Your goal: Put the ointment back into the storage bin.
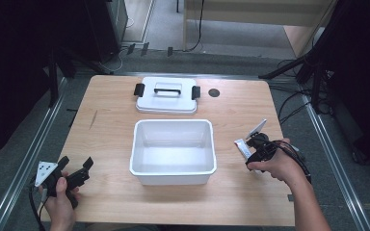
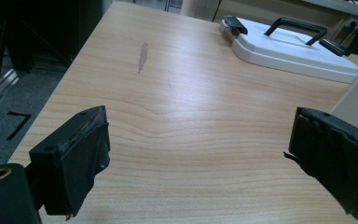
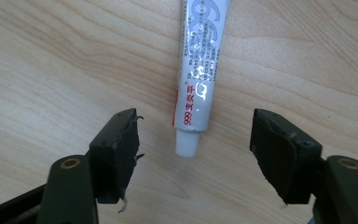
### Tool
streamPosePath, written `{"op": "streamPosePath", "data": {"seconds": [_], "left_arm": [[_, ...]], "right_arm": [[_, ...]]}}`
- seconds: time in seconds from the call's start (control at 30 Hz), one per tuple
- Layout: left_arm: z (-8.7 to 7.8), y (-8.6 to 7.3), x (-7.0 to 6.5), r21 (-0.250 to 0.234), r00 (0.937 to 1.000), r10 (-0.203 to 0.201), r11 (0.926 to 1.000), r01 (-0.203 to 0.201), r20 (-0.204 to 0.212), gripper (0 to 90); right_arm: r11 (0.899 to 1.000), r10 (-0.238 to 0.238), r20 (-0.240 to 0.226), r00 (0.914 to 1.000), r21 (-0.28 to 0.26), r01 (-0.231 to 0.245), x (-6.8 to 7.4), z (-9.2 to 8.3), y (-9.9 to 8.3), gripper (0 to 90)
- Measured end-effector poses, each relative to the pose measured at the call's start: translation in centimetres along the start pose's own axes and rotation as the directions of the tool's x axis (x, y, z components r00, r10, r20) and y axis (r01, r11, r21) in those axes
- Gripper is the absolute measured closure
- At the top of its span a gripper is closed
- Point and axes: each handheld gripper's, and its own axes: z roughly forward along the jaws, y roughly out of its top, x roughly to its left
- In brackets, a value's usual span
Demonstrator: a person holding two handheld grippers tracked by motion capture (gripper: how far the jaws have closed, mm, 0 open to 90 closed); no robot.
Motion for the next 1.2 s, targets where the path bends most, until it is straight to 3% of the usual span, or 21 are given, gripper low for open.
{"op": "streamPosePath", "data": {"seconds": [0.1,0.17,0.27,0.57,0.9,1.2], "left_arm": [[0.0,0.0,0.0,0.000,1.0000,0.000,1.0000,0.000,-0.001,6.1],[0.0,0.0,0.0,0.000,1.0000,0.000,1.0000,0.000,-0.002,6.1],[0.0,0.0,0.0,0.001,1.0000,0.002,1.0000,-0.002,-0.002,6.2],[0.0,0.0,0.0,-0.001,1.0000,0.006,1.0000,-0.006,-0.003,6.2],[0.0,0.0,-0.1,0.000,0.9999,0.008,1.0000,-0.008,-0.007,6.3],[0.1,0.0,-0.5,0.011,0.9992,0.040,0.9991,-0.040,-0.009,6.8]], "right_arm": [[0.999,0.039,0.001,0.9993,0.014,-0.039,-0.3,0.5,0.6,39.3],[0.998,0.064,-0.024,0.9976,0.026,-0.064,-0.7,0.8,0.8,47.4],[0.997,0.075,-0.050,0.9959,0.038,-0.073,-0.7,1.2,1.1,51.6],[0.993,0.111,-0.039,0.9930,0.053,-0.109,-0.6,1.9,1.8,65.5],[0.993,0.106,-0.040,0.9935,0.052,-0.104,-0.5,2.3,2.1,71.6],[0.997,0.069,-0.057,0.9959,0.027,-0.068,-0.2,1.3,1.9,72.3]]}}
